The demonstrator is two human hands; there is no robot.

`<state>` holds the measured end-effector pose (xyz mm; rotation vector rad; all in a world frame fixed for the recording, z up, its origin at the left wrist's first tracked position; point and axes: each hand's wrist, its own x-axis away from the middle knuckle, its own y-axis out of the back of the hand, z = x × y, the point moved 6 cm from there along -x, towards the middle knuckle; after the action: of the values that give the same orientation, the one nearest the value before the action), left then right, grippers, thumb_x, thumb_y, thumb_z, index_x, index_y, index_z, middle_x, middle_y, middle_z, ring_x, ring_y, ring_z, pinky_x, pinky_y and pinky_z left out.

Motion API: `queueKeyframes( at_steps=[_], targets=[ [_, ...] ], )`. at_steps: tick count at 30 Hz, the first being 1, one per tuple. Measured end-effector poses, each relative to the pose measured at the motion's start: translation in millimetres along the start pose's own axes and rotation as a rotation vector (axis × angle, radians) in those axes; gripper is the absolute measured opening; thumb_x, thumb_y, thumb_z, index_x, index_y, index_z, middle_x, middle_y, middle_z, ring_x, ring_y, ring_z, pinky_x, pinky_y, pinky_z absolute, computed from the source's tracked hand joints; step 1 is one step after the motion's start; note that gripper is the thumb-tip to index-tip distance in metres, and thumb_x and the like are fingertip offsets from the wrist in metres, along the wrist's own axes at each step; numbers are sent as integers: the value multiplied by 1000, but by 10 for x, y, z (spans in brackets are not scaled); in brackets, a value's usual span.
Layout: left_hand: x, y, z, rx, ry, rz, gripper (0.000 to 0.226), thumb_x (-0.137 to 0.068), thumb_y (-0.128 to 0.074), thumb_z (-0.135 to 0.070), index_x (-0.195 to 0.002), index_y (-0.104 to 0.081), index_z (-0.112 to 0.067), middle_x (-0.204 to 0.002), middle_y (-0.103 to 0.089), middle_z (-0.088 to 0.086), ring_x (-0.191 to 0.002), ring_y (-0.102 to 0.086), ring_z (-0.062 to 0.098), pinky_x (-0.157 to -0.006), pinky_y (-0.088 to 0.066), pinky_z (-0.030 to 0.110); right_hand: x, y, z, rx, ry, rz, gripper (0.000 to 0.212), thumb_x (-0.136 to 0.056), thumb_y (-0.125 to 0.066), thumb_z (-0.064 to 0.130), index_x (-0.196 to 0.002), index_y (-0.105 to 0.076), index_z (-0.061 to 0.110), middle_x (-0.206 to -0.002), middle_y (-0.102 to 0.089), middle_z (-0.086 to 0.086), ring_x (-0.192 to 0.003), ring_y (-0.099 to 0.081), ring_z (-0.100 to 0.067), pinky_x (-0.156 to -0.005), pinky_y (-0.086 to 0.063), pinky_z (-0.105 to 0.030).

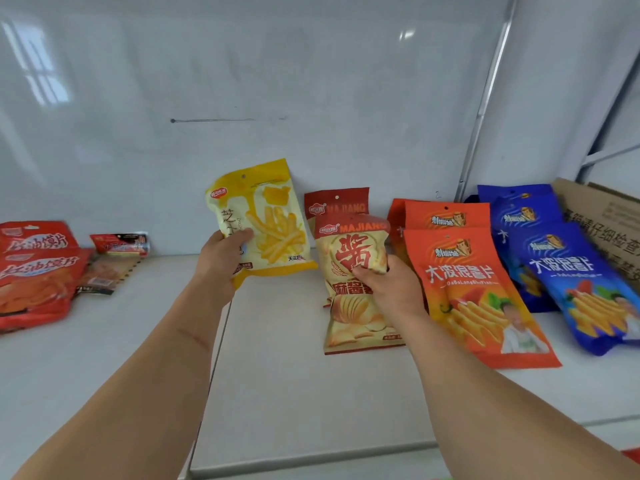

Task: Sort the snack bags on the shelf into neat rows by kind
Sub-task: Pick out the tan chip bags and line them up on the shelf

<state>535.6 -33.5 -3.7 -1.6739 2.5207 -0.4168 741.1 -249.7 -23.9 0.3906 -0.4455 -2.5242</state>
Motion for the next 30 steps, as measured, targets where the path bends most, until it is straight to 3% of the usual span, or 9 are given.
queueKeyframes(
  at_steps=[6,8,11,14,16,18,20,24,30],
  targets=[
    [61,12,-31,-7,-37,-61,24,-92,-70,-19,-115,-67,-15,-106,-76,9,-93,-74,28,-77,-61,39,-86,-6,57,220,66,-42,37,-80,-76,47,-97,-52,24,-99,-65,1,-92,-64,-23,-75,-50,-36],
    [84,32,-36,-18,-48,-80,21,-93,-69,-26,-112,-67,-18,-103,-76,6,-90,-74,26,-73,-60,37,-99,0,57,253,72,-81,51,-77,-77,48,-110,-53,19,-107,-62,0,-98,-63,-25,-72,-48,-35],
    [135,63,-49,-43,-55,-105,18,-95,-67,-32,-107,-66,-20,-98,-76,4,-85,-74,23,-68,-60,34,-84,25,108,347,111,-134,78,-77,-77,48,-137,-41,16,-125,-54,-7,-114,-56,-29,-81,-48,-37],
    [162,116,-48,-85,-52,-121,18,-95,-66,-30,-109,-67,-18,-102,-76,6,-90,-74,26,-78,-61,40,-17,35,237,474,217,-185,83,-79,-76,46,-144,-35,15,-132,-49,-10,-122,-49,-30,-92,-47,-41],
    [159,156,-43,-112,-49,-123,14,-95,-66,-27,-105,-67,-18,-104,-76,8,-93,-74,29,-85,-60,44,23,11,335,546,293,-204,80,-82,-73,47,-144,-37,13,-142,-45,-11,-129,-43,-30,-102,-41,-42],
    [149,178,-42,-148,-54,-127,10,-95,-66,-26,-102,-67,-19,-103,-76,8,-92,-74,29,-82,-60,42,74,-47,469,613,397,-202,68,-87,-66,47,-141,-42,13,-146,-43,-9,-134,-40,-30,-106,-36,-43],
    [130,183,-40,-183,-60,-116,6,-95,-66,-23,-99,-67,-19,-101,-75,8,-89,-73,28,-76,-60,40,146,-183,617,665,527,-155,50,-92,-60,42,-134,-52,15,-143,-47,-5,-133,-41,-27,-105,-34,-41],
    [51,182,-13,-238,-41,-54,19,-94,-67,-17,-112,-66,-11,-106,-74,11,-93,-73,31,-87,-59,49,315,-582,808,738,744,-8,33,-97,-53,36,-120,-63,15,-129,-57,-1,-122,-48,-22,-103,-33,-38],
    [-146,181,93,-318,-6,26,29,-89,-73,-22,-115,-66,-11,-107,-75,11,-96,-73,32,-89,-59,52,458,-1077,824,828,774,110,30,-99,-46,35,-112,-66,17,-118,-62,1,-114,-52,-23,-100,-36,-40]
  ],
)
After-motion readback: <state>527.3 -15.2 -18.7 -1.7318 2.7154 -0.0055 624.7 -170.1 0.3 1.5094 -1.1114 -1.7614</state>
